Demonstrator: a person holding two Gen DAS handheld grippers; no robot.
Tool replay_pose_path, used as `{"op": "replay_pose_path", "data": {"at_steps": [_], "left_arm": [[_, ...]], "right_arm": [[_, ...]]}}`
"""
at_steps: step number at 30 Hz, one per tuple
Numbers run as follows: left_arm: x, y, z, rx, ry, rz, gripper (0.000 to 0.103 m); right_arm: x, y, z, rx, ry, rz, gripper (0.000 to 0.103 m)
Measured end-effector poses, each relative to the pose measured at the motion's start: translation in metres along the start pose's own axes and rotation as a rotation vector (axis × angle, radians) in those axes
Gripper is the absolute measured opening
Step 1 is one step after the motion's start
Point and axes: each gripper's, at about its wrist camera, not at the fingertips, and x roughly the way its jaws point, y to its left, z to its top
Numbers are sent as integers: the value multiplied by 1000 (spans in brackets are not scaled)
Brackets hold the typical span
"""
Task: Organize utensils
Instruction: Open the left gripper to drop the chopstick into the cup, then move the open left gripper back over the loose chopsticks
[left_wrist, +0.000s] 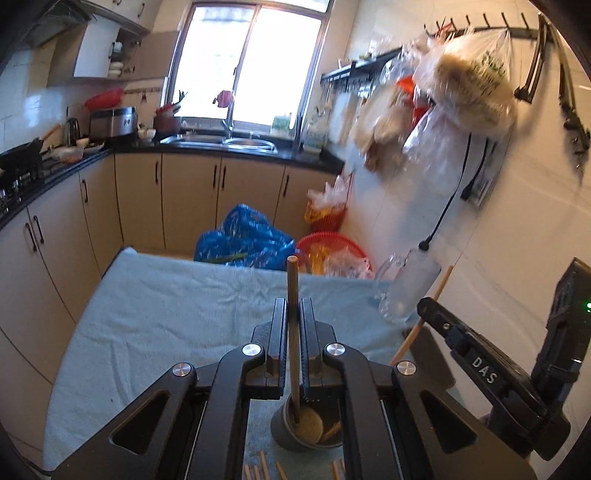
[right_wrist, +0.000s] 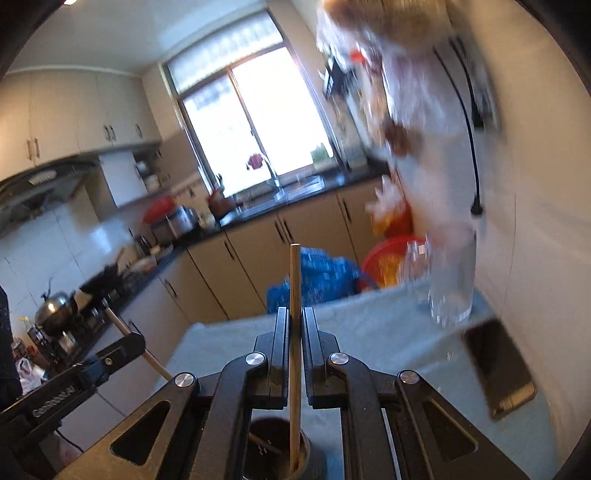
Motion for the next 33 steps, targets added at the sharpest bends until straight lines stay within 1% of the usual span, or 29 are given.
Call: {"op": "replay_pose_path", "data": {"at_steps": [3,5,6,7,8,9,10,13,16,18,19,21,22,24,25,28,29,32,33], "left_arm": [[4,3,-4,4,17,-2,6],[2,4,-5,1,13,2,6],[-2,5,-6,0,10,2,10],[-5,5,-6,0,10,-2,13],[-10,6,-6,-3,10,-10,25],[-15,7,-6,-9,5,-13,34],[-23,9,-5,-19,-7,-15,36],[-47,11,-6,-26,-30,-20,40],[-76,15,-14,-20,-56,-4,44],[-97,18,-21,-15,-73,10,51],[-105,20,-25,-14,-79,16,52],[-122,25,-36,-11,-85,27,58],[-131,28,-44,-7,-82,39,60],[-140,35,-56,-5,-75,53,62],[-143,40,-66,-4,-61,63,62],[-136,53,-94,-15,17,69,62],[-131,55,-104,-18,51,66,62],[-104,59,-137,3,173,56,62],[-98,59,-145,12,200,50,59]], "right_arm": [[13,-11,-5,34,43,5,7],[16,-15,-8,33,50,-7,9],[16,-16,-9,29,49,-16,9],[16,-17,-9,30,53,-19,16],[16,-18,-9,38,57,-18,23],[14,-19,-8,48,56,-16,40],[10,-20,-7,58,49,-14,51],[-4,-19,-2,52,34,-17,52],[-24,-15,2,28,30,-23,52],[-40,-13,2,4,35,-28,53],[-48,-12,1,-9,41,-30,55],[-61,-11,-3,-39,73,-36,60],[-66,-12,-5,-50,89,-39,62],[-79,-17,-14,-83,152,-50,64],[-83,-19,-20,-99,191,-57,67],[-92,-31,-40,-147,293,-68,69],[-92,-36,-54,-184,353,-79,69],[-91,-51,-93,-225,446,-98,69],[-88,-57,-108,-224,482,-94,69]]}}
